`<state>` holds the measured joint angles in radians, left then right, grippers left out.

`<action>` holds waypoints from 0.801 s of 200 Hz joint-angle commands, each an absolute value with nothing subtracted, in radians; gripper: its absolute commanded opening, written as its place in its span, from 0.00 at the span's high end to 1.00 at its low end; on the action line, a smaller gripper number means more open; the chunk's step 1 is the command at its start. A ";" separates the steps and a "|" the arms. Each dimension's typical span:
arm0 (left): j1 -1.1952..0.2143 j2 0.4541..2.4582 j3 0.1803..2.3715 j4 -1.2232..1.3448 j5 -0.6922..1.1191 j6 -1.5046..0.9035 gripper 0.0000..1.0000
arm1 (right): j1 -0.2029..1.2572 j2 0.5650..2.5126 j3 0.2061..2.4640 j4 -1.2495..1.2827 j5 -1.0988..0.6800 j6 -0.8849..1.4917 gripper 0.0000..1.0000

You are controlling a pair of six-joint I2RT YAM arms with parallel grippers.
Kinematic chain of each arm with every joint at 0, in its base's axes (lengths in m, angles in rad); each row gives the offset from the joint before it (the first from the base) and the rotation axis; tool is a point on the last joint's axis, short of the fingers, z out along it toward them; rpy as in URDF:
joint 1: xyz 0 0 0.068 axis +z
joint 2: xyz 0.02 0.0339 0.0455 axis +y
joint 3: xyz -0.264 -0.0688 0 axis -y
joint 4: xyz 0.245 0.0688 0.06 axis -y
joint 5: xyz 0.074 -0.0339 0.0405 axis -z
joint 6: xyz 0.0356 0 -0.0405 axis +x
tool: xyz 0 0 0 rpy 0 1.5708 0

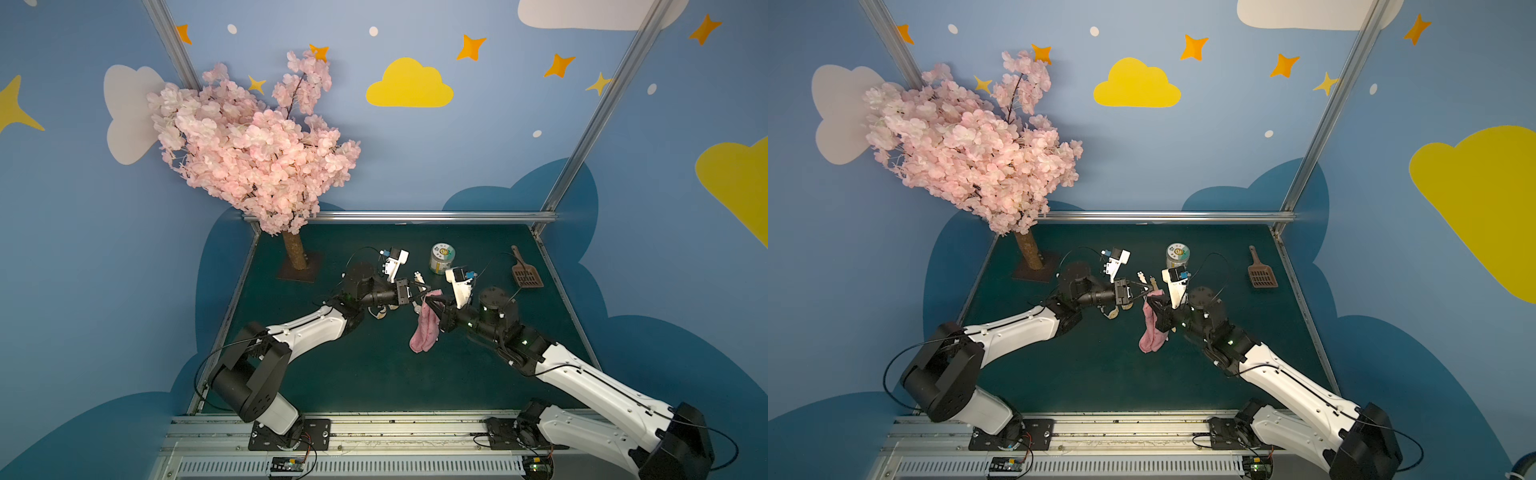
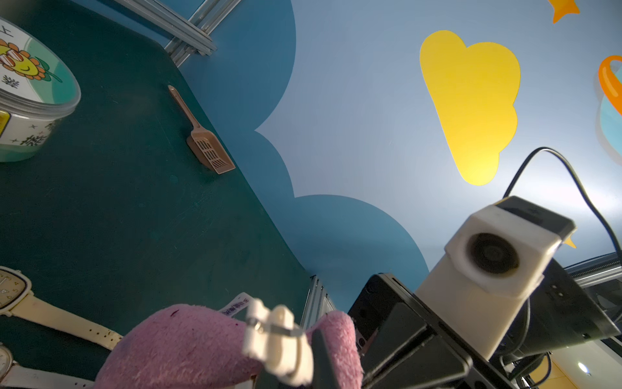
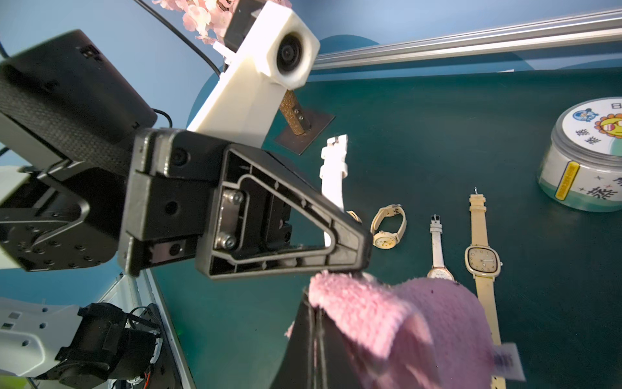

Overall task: Wipe the watch dial
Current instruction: Wipe the watch.

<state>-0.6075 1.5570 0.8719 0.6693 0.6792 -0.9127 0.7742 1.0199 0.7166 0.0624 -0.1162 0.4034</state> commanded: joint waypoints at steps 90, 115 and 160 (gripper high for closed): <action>-0.609 1.547 0.878 0.690 0.692 -0.908 0.97 | 0.791 1.029 0.790 -0.126 0.057 0.380 1.00; -0.609 1.548 0.878 0.690 0.693 -0.908 0.97 | 0.790 1.006 0.752 -0.039 0.009 0.381 1.00; -0.609 1.551 0.882 0.675 0.703 -0.902 0.97 | 0.784 0.971 0.647 0.164 -0.111 0.412 1.00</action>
